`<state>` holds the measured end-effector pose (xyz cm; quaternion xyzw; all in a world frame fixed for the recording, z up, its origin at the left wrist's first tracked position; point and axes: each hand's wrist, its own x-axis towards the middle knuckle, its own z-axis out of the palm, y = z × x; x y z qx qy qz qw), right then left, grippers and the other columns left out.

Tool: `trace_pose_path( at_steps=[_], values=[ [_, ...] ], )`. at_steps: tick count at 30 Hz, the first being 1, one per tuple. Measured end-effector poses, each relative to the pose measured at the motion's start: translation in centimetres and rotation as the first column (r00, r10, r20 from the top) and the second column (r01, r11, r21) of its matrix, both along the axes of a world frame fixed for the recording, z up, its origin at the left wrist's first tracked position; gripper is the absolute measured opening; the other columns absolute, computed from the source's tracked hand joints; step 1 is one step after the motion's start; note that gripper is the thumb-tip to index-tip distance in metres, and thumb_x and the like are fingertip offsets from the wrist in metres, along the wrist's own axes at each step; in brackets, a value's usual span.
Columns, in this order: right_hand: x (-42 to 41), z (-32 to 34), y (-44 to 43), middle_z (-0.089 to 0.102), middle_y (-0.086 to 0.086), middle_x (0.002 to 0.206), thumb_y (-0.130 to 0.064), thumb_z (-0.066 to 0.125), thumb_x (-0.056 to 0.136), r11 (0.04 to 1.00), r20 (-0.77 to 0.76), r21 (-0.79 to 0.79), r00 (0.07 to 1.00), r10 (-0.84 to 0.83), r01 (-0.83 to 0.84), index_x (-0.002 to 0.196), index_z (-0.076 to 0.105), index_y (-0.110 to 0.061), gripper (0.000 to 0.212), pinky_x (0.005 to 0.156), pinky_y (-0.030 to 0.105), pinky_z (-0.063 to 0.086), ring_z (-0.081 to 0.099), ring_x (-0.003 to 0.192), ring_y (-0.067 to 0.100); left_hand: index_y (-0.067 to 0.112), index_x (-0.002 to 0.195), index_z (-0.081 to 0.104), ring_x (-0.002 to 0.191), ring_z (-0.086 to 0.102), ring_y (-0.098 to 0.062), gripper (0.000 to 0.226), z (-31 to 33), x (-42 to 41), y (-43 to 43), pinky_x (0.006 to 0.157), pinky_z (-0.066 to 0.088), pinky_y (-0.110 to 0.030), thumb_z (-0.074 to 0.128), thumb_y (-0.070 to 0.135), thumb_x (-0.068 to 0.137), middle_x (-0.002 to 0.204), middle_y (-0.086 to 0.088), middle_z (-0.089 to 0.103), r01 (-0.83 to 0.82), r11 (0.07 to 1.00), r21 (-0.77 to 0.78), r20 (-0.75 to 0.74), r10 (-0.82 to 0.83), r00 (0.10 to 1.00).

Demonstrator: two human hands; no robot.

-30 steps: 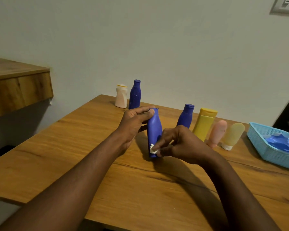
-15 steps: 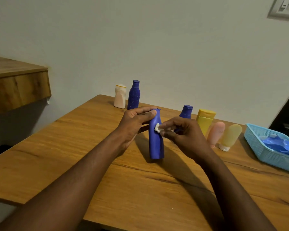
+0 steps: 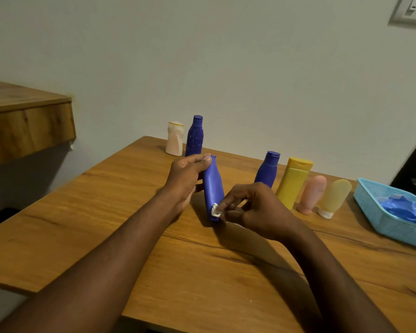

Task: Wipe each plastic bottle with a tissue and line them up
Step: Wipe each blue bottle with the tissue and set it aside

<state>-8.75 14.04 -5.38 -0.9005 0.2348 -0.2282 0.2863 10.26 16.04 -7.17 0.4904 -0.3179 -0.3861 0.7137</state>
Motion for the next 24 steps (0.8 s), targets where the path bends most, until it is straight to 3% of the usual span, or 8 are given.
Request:
trace_pose_path(
  at_steps=[8,14,19,24],
  values=[
    [0.9,0.2,1.4,0.071,-0.015,0.096,-0.006,0.077,0.083,0.998,-0.013,-0.065,1.000,0.022,-0.023,0.089,0.074,-0.036,0.030,0.083,0.021,0.055,0.065,0.095,0.003,0.017,0.105,0.073,0.104,0.070,-0.024,0.010,0.0,0.6,-0.1,0.077,0.058,-0.037,0.067,0.011,0.098,0.113,-0.007,0.074,-0.065,0.995,0.079,-0.149,0.076,0.986],
    [0.6,0.4,1.1,0.069,-0.015,0.093,-0.008,0.078,0.081,0.991,-0.093,-0.130,0.994,-0.054,0.042,0.080,0.068,-0.040,0.033,0.078,0.022,0.057,0.065,0.092,0.002,0.015,0.103,0.071,0.104,0.070,-0.026,0.010,-0.1,0.6,0.0,0.089,0.059,-0.044,0.067,0.008,0.098,0.114,-0.010,0.072,-0.078,0.992,0.100,-0.188,0.096,0.977],
    [0.0,0.2,0.1,0.070,-0.012,0.093,-0.008,0.077,0.082,0.983,-0.164,-0.165,0.980,-0.111,0.084,0.083,0.068,-0.035,0.029,0.082,0.033,0.059,0.065,0.091,0.005,0.014,0.105,0.070,0.103,0.070,-0.027,0.010,0.0,0.4,0.0,0.088,0.060,-0.046,0.067,0.008,0.098,0.114,-0.011,0.071,-0.079,0.991,0.107,-0.182,0.097,0.978],
    [0.4,0.1,0.6,0.071,-0.018,0.095,-0.014,0.078,0.083,0.993,-0.073,-0.106,0.995,-0.063,0.055,0.087,0.072,-0.034,0.022,0.090,0.030,0.056,0.064,0.099,-0.001,0.016,0.100,0.070,0.100,0.070,-0.024,0.011,0.2,0.4,0.1,0.083,0.059,-0.042,0.066,0.006,0.098,0.111,-0.009,0.071,-0.095,0.990,0.107,-0.201,0.115,0.973]
  ],
)
